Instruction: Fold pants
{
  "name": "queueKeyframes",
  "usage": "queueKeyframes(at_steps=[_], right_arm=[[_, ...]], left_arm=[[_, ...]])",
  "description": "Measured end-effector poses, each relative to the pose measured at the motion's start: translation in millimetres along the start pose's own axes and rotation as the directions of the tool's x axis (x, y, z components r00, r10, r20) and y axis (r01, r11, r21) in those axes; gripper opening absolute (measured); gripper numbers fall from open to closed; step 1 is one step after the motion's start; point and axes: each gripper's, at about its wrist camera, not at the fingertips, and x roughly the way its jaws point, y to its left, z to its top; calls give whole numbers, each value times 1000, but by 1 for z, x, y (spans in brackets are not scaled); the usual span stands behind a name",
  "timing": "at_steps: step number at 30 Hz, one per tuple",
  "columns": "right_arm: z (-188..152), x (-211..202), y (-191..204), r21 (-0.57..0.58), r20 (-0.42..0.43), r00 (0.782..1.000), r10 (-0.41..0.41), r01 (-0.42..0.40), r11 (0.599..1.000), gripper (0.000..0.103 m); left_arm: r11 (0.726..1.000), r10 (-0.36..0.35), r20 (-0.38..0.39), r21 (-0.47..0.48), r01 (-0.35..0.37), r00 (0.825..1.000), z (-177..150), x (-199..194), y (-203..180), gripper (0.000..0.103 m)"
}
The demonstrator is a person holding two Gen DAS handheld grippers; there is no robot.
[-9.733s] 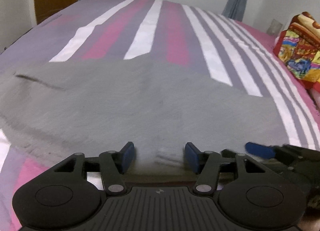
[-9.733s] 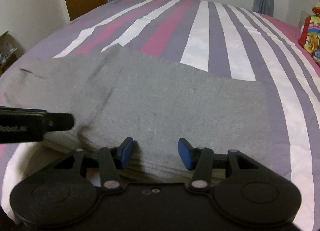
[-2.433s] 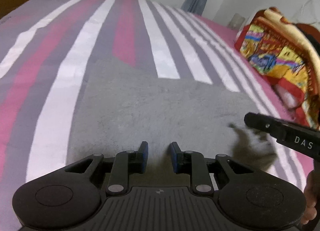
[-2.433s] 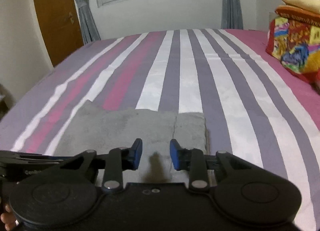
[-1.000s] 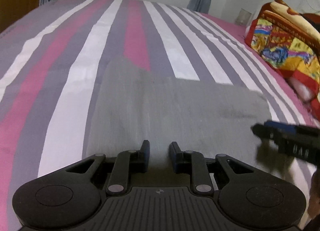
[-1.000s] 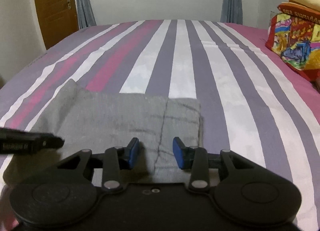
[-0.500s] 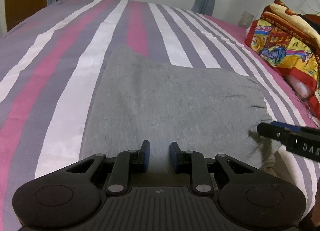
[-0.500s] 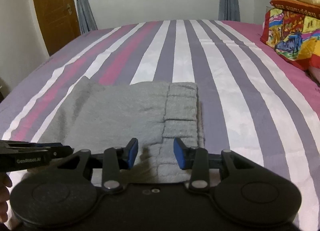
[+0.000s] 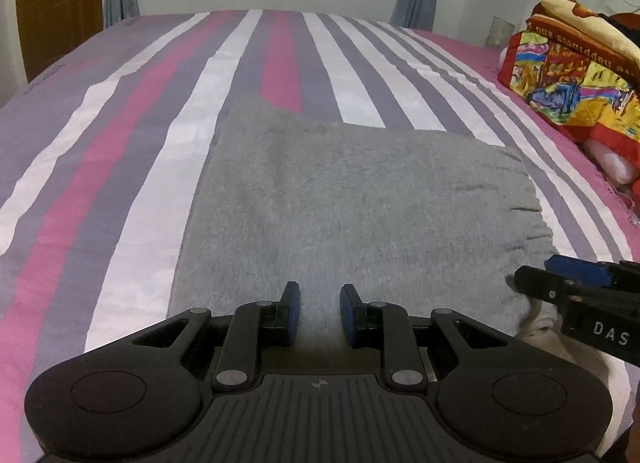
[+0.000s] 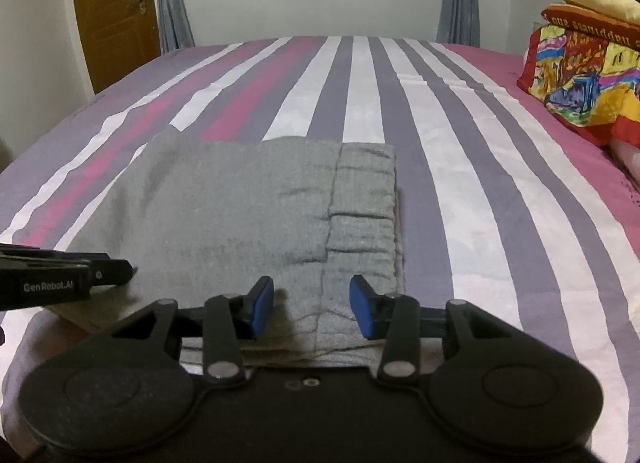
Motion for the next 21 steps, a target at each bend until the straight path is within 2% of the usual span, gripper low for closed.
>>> queueKeyframes(at_steps=[7, 10, 14, 16, 18, 19, 20, 21], right_arm=[[4, -15, -6, 60, 32, 999, 24, -26, 998, 44], [-3, -4, -3, 10, -4, 1000, -2, 2, 1000, 45], [-12, 4, 3, -39, -5, 1000, -21, 21, 999, 48], [-10, 1, 1, -28, -9, 1000, -13, 13, 1000, 50], [-7, -6, -4, 11, 5, 1000, 12, -12, 1000, 54], [-8, -8, -6, 26, 8, 1000, 15, -15, 1000, 61], [-11, -6, -9, 38, -4, 1000, 3, -3, 999, 71], [-15, 1, -13, 56, -42, 999, -2, 4, 998, 72]], left_arm=[[1000, 7, 45, -20, -6, 999, -3, -14, 5, 23], [1000, 8, 34, -8, -8, 999, -9, -10, 8, 23], [998, 29, 52, 62, -33, 998, -18, -10, -2, 23], [999, 19, 46, 48, -21, 999, -16, -14, -3, 23], [999, 8, 46, 30, -9, 999, -16, -17, 1, 23], [1000, 5, 48, 29, -6, 999, -17, -17, 3, 23], [999, 4, 47, 32, -6, 999, -18, -15, 3, 23], [999, 6, 46, 39, -8, 999, -18, -13, 3, 23]])
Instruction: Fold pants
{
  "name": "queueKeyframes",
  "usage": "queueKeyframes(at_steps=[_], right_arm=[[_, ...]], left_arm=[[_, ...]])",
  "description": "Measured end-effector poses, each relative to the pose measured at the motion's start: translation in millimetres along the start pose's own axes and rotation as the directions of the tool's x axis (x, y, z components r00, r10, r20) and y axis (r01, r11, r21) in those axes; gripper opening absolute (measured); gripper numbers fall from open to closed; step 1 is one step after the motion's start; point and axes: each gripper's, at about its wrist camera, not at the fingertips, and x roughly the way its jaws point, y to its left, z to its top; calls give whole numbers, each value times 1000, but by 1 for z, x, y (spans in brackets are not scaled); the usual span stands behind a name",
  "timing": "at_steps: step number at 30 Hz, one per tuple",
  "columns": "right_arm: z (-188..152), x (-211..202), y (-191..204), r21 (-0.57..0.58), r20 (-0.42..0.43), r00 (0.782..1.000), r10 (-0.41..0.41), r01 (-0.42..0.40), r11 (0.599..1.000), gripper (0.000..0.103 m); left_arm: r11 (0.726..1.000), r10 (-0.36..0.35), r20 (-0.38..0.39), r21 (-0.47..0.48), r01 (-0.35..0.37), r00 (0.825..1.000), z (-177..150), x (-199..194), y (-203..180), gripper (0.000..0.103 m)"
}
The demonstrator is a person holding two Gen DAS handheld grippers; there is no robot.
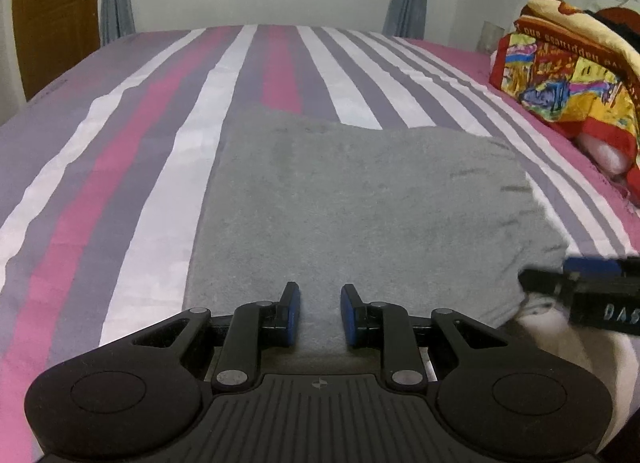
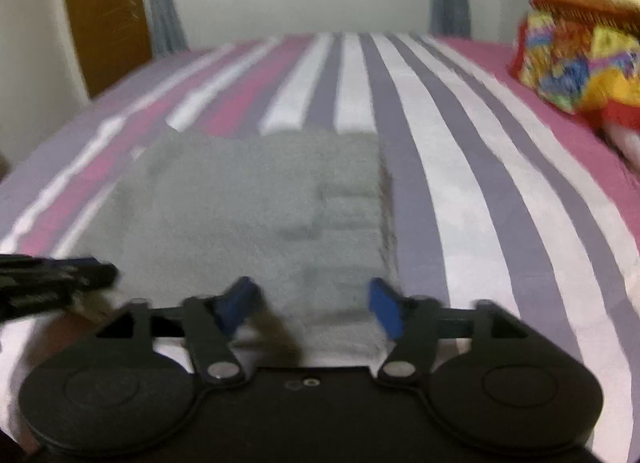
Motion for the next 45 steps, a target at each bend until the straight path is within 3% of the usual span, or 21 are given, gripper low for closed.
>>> queueKeyframes(at_steps=[1, 4, 9, 12, 17, 19, 20, 21, 25, 26, 28, 30, 33, 34, 38, 42, 45], right_arm=[[-3, 7, -6, 34, -43, 999, 17, -16, 999, 70], [-2, 1, -27, 147, -25, 997, 74, -70, 987, 69], [12, -1, -48, 198, -13, 996, 94, -89, 976, 71], [18, 7, -57, 236, -35, 989, 147, -134, 962, 72], [25, 23, -67, 291, -72, 972, 223, -193, 937, 83], [27, 33, -75, 338, -95, 958, 270, -224, 914, 87], [27, 38, -79, 365, -108, 950, 294, -237, 900, 88], [27, 42, -82, 387, -117, 940, 319, -253, 887, 88], [23, 59, -94, 463, -133, 901, 414, -313, 829, 87], [22, 62, -97, 478, -126, 893, 433, -327, 815, 86], [20, 67, -103, 502, -111, 879, 464, -354, 789, 85], [19, 72, -109, 519, -91, 865, 494, -382, 765, 83], [14, 81, -115, 547, -51, 839, 542, -430, 718, 76], [12, 85, -117, 559, -32, 832, 554, -444, 700, 71], [9, 93, -121, 610, 10, 822, 569, -456, 648, 52], [13, 80, -115, 553, 12, 844, 537, -453, 699, 48], [20, 71, -111, 552, 40, 850, 526, -458, 697, 47]], left_arm=[[1000, 3, -2, 6, -3, 1000, 2, -1, -1, 23], [1000, 9, 15, 7, -9, 1000, 9, -11, 1, 23], [997, 4, -5, -79, -4, 1000, 24, -10, 26, 24], [991, -6, -39, -133, 1, 999, 28, 0, 44, 24], [980, -7, -73, -201, -8, 997, 36, 14, 73, 25], [967, -49, -100, -253, 22, 994, 37, 23, 87, 54], [960, -79, -113, -277, 45, 990, 37, 28, 91, 79], [948, -125, -116, -305, 85, 985, 34, 33, 96, 84], [882, -317, -160, -412, 229, 935, 25, 63, 108, 82], [878, -327, -167, -417, 234, 930, 23, 70, 108, 74], [863, -355, -163, -436, 256, 921, 20, 79, 113, 70], [829, -400, -149, -480, 287, 905, 16, 87, 121, 53], [763, -473, -125, -553, 335, 872, 7, 98, 130, 38], [753, -484, -118, -561, 344, 867, 3, 100, 129, 36], [721, -490, -75, -595, 355, 869, 0, 98, 121, 27], [747, -456, -61, -568, 344, 888, 3, 93, 110, 25], [763, -415, -42, -560, 323, 909, 12, 85, 103, 24]])
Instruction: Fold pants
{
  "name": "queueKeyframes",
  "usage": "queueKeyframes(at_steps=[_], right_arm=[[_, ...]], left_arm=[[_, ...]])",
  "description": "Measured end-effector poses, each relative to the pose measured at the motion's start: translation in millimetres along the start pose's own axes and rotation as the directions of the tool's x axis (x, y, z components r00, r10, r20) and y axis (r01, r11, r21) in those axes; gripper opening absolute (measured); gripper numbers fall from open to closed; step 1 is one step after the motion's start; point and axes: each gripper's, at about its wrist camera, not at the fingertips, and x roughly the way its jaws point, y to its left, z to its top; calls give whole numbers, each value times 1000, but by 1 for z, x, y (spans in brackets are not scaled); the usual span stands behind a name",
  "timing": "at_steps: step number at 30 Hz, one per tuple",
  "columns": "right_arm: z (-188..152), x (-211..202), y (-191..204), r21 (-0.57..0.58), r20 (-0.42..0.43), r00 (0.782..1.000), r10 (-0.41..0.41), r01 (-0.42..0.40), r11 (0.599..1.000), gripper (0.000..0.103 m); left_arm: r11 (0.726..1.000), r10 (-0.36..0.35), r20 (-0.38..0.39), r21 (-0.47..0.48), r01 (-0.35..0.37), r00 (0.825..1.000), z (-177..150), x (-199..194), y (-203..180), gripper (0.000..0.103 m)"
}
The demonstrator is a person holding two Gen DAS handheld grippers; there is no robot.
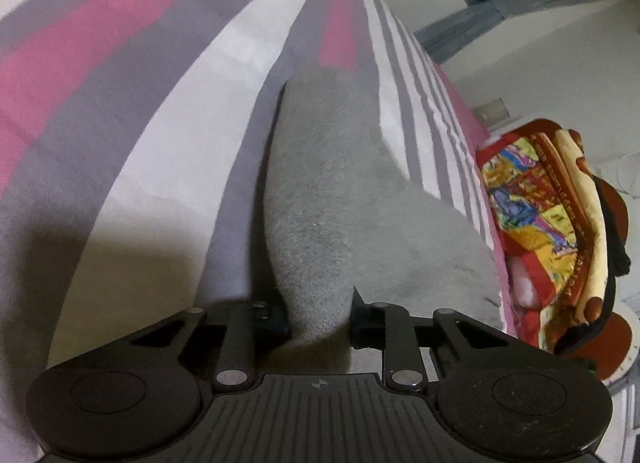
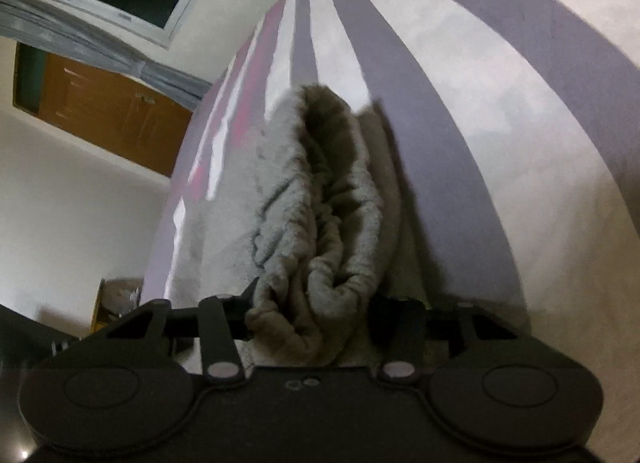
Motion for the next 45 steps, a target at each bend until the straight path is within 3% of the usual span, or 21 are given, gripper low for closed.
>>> queueKeyframes(at_steps=[9, 13, 17, 22, 26, 28, 29, 33, 36, 39, 42, 45], right_arm=[[39, -20, 77, -141, 82, 978, 190, -177, 974, 46], [75, -10, 97, -195, 104, 971, 214, -191, 962, 46], [108, 10, 98, -216, 128, 969, 210, -180, 960, 45], [136, 54, 76, -203, 123, 983, 135, -108, 973, 45], [137, 87, 41, -115, 84, 996, 12, -2, 993, 49], [132, 96, 21, -77, 77, 994, -74, 80, 994, 53], [127, 97, 11, -62, 81, 991, -110, 116, 991, 60], [108, 85, 8, -91, 130, 977, -170, 183, 979, 74], [100, 72, 23, -149, 179, 954, -240, 268, 952, 75], [100, 65, 49, -247, 231, 925, -303, 357, 901, 63], [93, 60, 81, -350, 314, 892, -324, 426, 834, 56], [89, 72, 108, -466, 371, 870, -326, 478, 745, 40]], left_arm=[[990, -141, 126, 14, 140, 982, 52, -32, -42, 23], [988, -155, 201, 57, 146, 967, 96, -34, -63, 23], [987, -120, 233, 128, 92, 965, 141, -16, -82, 23], [984, -28, 223, 175, -12, 974, 172, 25, -83, 23], [965, 107, 187, 217, -148, 977, 167, 63, -69, 25], [949, 198, 161, 217, -230, 967, 157, 78, -58, 38], [942, 231, 147, 215, -259, 962, 152, 83, -53, 54], [936, 247, 172, 211, -281, 954, 141, 78, -47, 61], [898, 313, 200, 257, -358, 929, 136, 74, -63, 62], [827, 358, 277, 350, -440, 892, 122, 61, -86, 62], [790, 325, 316, 428, -440, 891, 115, 51, -114, 62], [785, 296, 314, 458, -417, 902, 110, 49, -137, 63]])
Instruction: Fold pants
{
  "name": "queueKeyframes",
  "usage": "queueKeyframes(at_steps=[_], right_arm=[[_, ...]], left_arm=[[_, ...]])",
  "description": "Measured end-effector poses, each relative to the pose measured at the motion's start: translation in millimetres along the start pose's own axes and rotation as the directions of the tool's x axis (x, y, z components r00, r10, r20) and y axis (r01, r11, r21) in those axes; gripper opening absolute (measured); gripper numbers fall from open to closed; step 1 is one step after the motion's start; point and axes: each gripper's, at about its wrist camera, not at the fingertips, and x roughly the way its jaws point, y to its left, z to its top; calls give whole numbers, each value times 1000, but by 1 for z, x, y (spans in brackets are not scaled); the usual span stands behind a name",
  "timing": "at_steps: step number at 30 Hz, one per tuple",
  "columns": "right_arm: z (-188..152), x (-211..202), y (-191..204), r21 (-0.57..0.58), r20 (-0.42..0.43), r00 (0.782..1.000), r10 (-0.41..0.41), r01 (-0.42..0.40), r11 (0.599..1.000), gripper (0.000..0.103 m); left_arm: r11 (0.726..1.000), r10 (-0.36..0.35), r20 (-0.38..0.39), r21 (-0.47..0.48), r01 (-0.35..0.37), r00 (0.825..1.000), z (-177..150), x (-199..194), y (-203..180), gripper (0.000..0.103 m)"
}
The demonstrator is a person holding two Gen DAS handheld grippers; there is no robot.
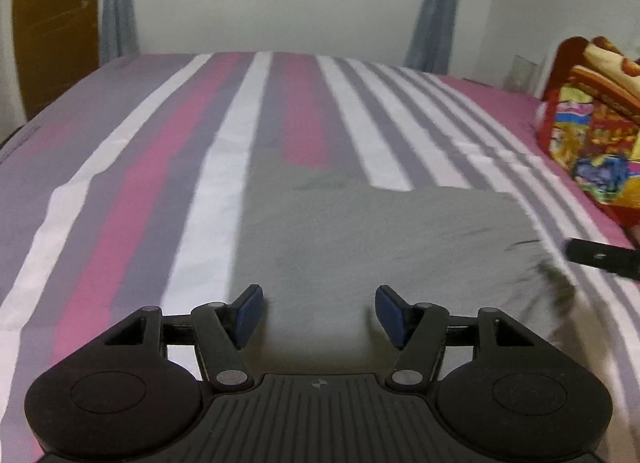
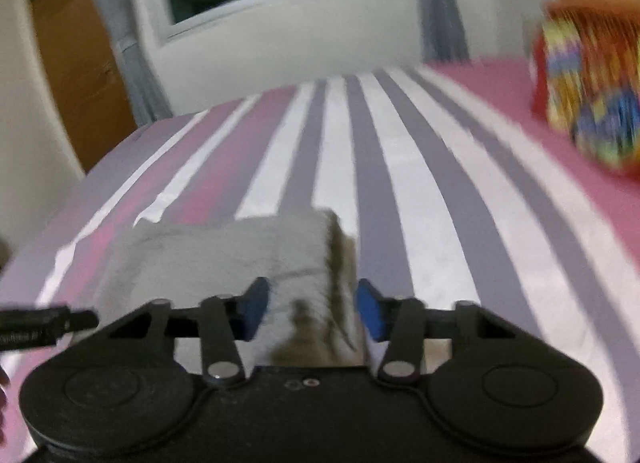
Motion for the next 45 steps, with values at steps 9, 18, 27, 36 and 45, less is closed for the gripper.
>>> queueKeyframes(at_steps=[9, 18, 27, 36, 45], right_arm=[[-44, 32, 45, -251, -57, 991, -124, 106, 962, 32], [-51, 36, 46, -239, -45, 990, -134, 120, 964, 37], [-53, 34, 49, -220, -41, 990, -133, 121, 968, 39], [-53, 24, 61, -214, -35, 990, -139, 128, 968, 56], [-54, 20, 67, -252, -42, 983, -178, 162, 954, 55]], left_arm=[[984, 119, -8, 136, -117, 993, -38, 28, -43, 82], [982, 105, 5, 155, -105, 994, -44, 23, -44, 103], [993, 104, -60, 65, -100, 993, -48, 14, -42, 103], [991, 122, -71, 67, -117, 990, -54, 18, -44, 103], [988, 149, -85, 44, -146, 985, -49, 19, -47, 103]])
